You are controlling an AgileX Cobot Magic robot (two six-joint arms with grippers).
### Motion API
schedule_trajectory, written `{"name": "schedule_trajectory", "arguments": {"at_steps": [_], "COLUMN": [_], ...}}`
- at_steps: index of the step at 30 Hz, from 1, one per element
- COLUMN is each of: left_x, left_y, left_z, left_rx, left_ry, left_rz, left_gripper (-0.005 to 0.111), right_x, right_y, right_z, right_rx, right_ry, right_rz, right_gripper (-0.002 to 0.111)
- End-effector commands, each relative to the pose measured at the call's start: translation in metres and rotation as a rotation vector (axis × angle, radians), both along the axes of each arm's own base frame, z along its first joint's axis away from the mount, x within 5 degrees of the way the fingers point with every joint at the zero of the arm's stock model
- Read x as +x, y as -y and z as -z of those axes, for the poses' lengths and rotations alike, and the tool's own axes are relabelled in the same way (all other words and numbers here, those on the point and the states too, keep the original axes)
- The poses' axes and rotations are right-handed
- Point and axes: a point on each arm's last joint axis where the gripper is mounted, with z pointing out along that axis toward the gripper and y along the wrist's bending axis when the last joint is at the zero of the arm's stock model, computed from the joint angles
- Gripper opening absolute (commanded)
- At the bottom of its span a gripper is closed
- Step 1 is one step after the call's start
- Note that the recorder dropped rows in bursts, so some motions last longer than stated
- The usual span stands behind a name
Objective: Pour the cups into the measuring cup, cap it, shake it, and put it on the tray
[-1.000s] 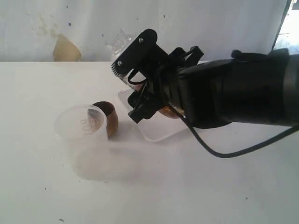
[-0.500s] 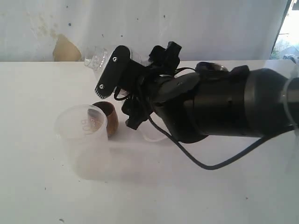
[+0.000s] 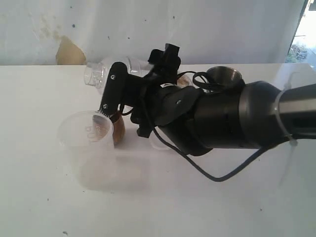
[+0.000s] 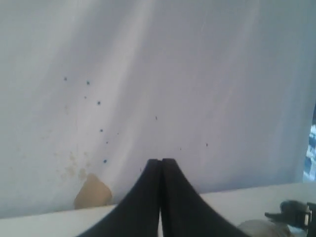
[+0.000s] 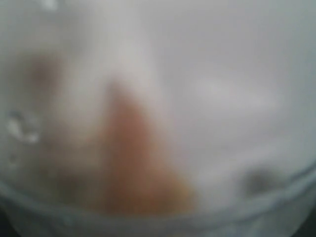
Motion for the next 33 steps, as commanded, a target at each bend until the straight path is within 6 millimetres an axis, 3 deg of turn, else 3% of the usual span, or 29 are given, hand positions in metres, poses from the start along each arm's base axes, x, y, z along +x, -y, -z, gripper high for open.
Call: {"name": "schedule_trajectory", "arguments": {"at_steps": [1, 6, 12, 22, 33], "left_x": [-0.025, -0.036, -0.037, -0.027, -0.025], "left_y": [-0.008, -0.01, -0.01, -0.009, -0.009], "left_z": [0.024, 0.057, 0.06, 0.082, 0.086], "left_rx": [-0.072, -0.07, -0.104, -0.162, -0.165], "left_ry": [0.152, 0.13, 0.117, 0.114, 0.122], "left_rz": [-0.013, -0.013, -0.009, -0.013, -0.016], "left_gripper": [0.0, 0.0, 0.0, 0.0, 0.0], "right_x": [0.001, 0.002, 0.003, 0.009, 0.011], "right_y": [-0.002, -0.004, -0.006, -0.009, -0.009], "right_z": [-0.012, -0.016, -0.015, 0.008, 0.002], "right_rx": [-0.079, -0.13, -0.163, -0.217, -0.26], "right_ry": [0.1, 0.153, 0.173, 0.152, 0.234], "right_rz": [-0.057, -0.101, -0.126, -0.123, -0.116], "right_gripper": [0.0, 0.0, 0.0, 0.0, 0.0]}}
